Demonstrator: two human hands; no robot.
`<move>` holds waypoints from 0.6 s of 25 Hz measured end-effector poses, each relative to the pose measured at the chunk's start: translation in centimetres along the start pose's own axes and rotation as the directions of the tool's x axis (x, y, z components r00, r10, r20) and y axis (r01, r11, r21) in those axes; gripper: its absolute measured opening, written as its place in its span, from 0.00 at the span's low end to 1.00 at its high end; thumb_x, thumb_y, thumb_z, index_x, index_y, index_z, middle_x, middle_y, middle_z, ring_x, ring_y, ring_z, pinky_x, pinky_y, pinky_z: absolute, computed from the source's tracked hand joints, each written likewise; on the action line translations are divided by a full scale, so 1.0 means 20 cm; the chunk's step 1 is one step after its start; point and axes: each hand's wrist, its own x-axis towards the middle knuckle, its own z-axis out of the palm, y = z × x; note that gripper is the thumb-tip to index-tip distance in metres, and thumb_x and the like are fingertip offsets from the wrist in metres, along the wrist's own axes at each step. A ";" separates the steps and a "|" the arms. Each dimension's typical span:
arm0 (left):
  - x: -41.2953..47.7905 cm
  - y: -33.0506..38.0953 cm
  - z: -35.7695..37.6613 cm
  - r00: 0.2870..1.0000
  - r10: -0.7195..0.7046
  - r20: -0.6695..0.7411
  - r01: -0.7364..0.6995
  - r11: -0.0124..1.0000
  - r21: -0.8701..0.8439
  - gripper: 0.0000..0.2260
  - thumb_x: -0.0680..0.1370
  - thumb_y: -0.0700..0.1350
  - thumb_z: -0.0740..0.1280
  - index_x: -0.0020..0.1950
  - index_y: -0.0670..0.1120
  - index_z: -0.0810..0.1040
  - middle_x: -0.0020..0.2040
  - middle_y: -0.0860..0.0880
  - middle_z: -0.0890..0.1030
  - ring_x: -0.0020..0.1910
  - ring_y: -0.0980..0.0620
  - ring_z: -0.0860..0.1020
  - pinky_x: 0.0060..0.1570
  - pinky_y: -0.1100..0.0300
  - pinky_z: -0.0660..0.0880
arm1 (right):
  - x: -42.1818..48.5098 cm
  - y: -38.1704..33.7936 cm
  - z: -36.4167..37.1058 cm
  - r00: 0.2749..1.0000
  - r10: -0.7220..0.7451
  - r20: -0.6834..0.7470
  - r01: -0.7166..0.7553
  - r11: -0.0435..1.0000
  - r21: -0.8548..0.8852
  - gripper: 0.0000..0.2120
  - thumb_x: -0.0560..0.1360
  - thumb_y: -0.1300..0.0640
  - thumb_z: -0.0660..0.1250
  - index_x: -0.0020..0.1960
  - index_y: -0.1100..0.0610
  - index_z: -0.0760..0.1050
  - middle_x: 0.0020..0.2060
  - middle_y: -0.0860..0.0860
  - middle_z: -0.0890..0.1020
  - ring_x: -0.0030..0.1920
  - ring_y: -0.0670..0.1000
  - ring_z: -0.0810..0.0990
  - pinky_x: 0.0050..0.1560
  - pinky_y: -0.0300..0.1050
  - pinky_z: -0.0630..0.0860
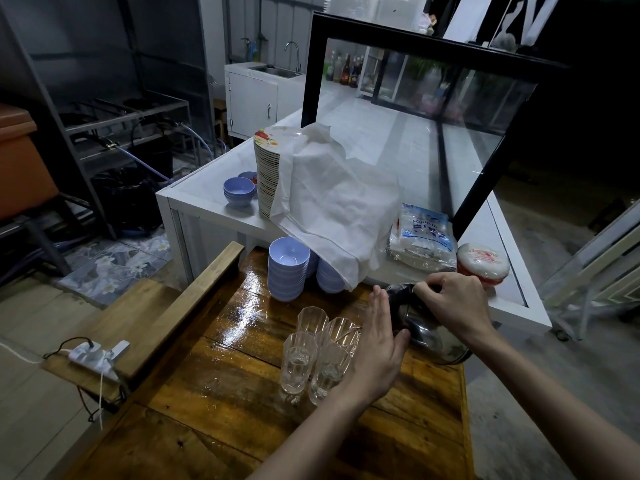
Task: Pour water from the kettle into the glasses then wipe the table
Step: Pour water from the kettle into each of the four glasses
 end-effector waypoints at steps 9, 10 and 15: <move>0.01 0.00 0.01 0.999 -0.005 0.037 0.004 1.000 0.024 0.31 0.83 0.54 0.51 0.77 0.49 0.35 0.77 0.55 0.32 0.75 0.60 0.33 0.74 0.63 0.37 | -0.03 0.04 0.00 0.999 0.040 0.005 -0.040 0.999 0.036 0.12 0.73 0.55 0.70 0.32 0.56 0.83 0.23 0.44 0.77 0.27 0.47 0.77 0.32 0.44 0.71; 0.01 0.00 0.01 0.999 0.000 0.043 -0.001 0.999 0.032 0.31 0.83 0.53 0.51 0.78 0.48 0.35 0.77 0.54 0.32 0.76 0.59 0.33 0.74 0.63 0.37 | -0.04 0.05 0.00 0.998 0.063 0.013 -0.063 0.997 0.046 0.13 0.74 0.55 0.69 0.31 0.55 0.82 0.23 0.43 0.76 0.27 0.47 0.77 0.31 0.43 0.69; 0.06 0.02 -0.03 0.992 0.060 0.109 -0.076 0.985 0.152 0.30 0.82 0.57 0.48 0.79 0.45 0.42 0.79 0.50 0.40 0.77 0.57 0.37 0.76 0.59 0.40 | -0.15 0.11 0.03 0.924 0.381 0.019 -0.371 0.887 0.275 0.17 0.76 0.54 0.65 0.30 0.57 0.81 0.27 0.54 0.81 0.31 0.52 0.77 0.31 0.44 0.69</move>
